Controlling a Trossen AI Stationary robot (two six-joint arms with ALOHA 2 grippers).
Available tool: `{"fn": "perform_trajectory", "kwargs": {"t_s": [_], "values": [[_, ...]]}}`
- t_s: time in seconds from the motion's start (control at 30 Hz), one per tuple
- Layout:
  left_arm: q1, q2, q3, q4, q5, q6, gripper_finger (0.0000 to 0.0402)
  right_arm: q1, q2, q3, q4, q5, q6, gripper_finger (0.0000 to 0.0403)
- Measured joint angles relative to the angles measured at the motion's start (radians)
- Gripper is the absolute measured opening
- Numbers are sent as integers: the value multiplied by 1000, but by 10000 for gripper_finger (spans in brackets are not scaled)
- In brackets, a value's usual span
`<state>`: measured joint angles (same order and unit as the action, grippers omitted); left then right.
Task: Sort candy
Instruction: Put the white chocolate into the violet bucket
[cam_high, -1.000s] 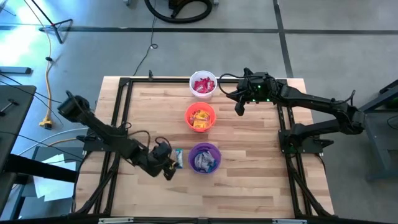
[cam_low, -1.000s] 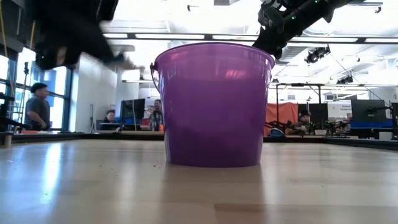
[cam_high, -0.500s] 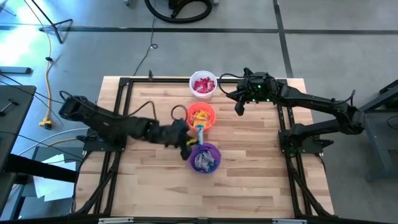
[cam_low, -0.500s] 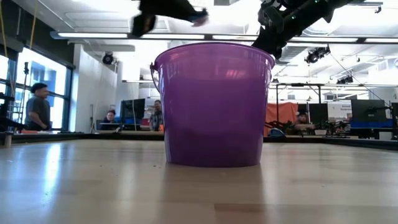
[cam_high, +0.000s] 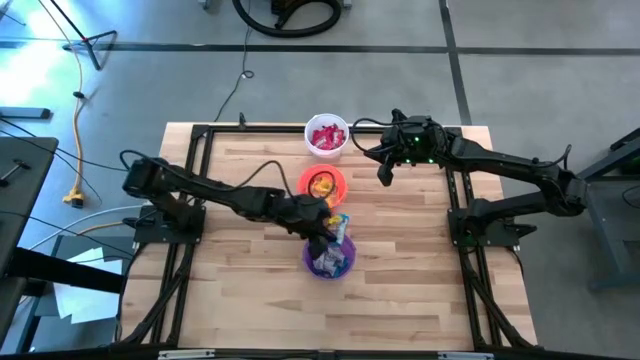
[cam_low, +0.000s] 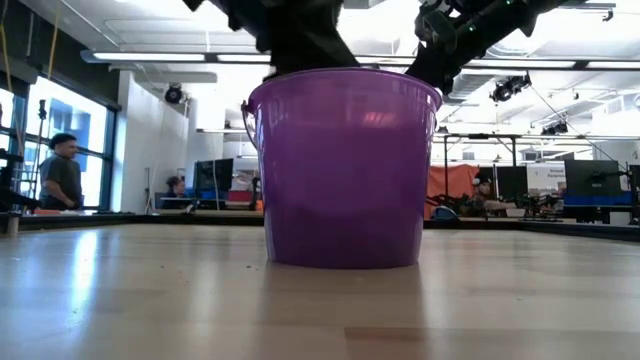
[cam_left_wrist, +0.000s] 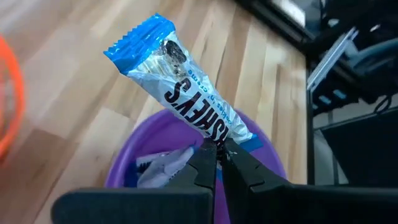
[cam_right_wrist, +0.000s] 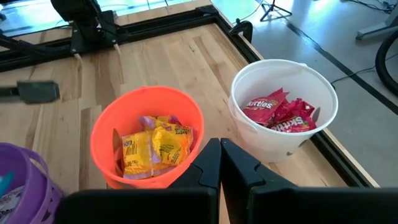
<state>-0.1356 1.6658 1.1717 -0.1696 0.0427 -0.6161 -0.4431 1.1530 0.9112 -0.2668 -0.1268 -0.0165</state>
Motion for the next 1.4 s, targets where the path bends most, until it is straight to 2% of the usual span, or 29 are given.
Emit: {"fn": "perform_trajectory", "kwargs": {"t_s": [0.17,0.4,0.53,0.8,1.07,1.4], "values": [[0,57,13,-47,35,-25,0,0,0,0,-1,0,-8,0],[0,67,13,-93,55,-60,0,0,0,0,-6,0,-10,0],[-17,64,13,-96,103,-51,0,0,0,0,-5,0,-10,0],[-56,64,13,-113,107,-1,0,0,0,0,-6,0,-25,0],[-28,64,13,-192,143,-42,0,0,0,0,-5,0,-28,0],[7,64,13,-195,155,-106,5,0,0,0,-5,0,-29,0]]}}
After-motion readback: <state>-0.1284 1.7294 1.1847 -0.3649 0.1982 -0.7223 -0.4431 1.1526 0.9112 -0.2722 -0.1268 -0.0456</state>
